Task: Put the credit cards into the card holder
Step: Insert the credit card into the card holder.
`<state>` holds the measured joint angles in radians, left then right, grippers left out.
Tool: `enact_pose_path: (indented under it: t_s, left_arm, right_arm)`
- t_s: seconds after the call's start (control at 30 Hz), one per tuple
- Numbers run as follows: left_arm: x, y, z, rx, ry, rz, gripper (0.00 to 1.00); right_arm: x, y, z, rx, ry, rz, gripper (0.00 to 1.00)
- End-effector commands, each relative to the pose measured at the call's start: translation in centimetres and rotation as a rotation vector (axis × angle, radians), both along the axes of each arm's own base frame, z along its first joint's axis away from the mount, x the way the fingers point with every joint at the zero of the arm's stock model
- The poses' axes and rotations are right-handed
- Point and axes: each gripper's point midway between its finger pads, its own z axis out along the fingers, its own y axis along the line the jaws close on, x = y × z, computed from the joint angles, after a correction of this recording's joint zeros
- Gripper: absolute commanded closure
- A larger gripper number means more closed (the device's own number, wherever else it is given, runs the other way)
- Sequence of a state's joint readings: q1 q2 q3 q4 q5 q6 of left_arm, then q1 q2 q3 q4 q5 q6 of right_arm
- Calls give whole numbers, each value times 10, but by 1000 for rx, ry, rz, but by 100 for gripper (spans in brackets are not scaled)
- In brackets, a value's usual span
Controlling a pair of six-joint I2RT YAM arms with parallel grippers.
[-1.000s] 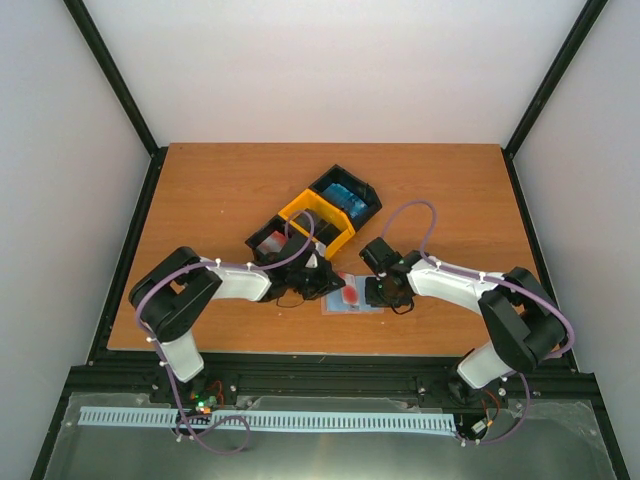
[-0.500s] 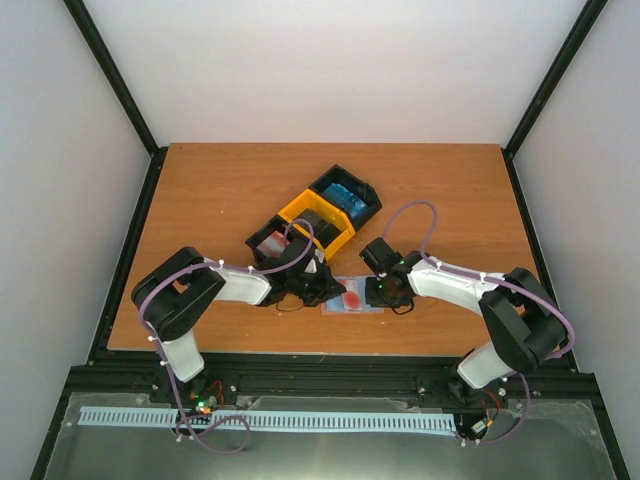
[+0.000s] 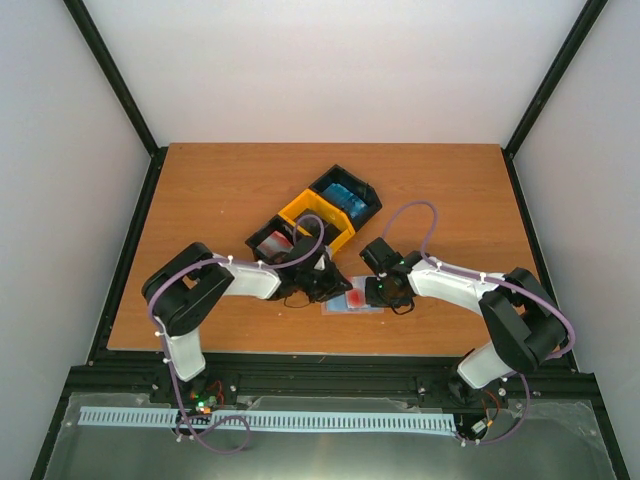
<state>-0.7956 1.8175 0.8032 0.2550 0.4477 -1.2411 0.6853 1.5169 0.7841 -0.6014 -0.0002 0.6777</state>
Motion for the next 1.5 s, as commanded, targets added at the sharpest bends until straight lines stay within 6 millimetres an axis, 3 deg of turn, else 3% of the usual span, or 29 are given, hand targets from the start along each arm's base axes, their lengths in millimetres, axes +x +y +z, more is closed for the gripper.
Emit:
enact_pose_path:
  t_s: [0.0, 0.13, 0.27, 0.37, 0.53, 0.67, 1.0, 1.23, 1.47]
  left_arm:
    - [-2, 7, -6, 132, 2, -9, 75]
    - [-3, 16, -1, 231, 1, -11, 55]
    - [-5, 23, 5, 296, -1, -11, 49]
    - [-5, 23, 6, 321, -7, -16, 50]
    - [-5, 15, 3, 305, -6, -49, 69]
    - [-6, 5, 1, 274, -7, -88, 75]
    - [-8, -36, 7, 209, -66, -237, 73]
    - [-8, -36, 5, 227, -58, -241, 68]
    - [-5, -25, 16, 274, -87, -218, 63]
  right_arm:
    - [-23, -1, -13, 3, 86, 18, 76]
    - [-22, -1, -10, 5, 75, 12, 76]
    - [-22, -1, -9, 11, 70, 7, 76]
    - [-21, 1, -8, 17, 68, 7, 76]
    - [-21, 1, -8, 20, 68, 8, 76]
    - [-22, 0, -10, 17, 71, 8, 76]
    - [-24, 0, -11, 24, 75, 4, 76]
    - [-17, -1, 1, 35, 26, -26, 76]
    - [-4, -2, 33, 80, -90, -67, 72]
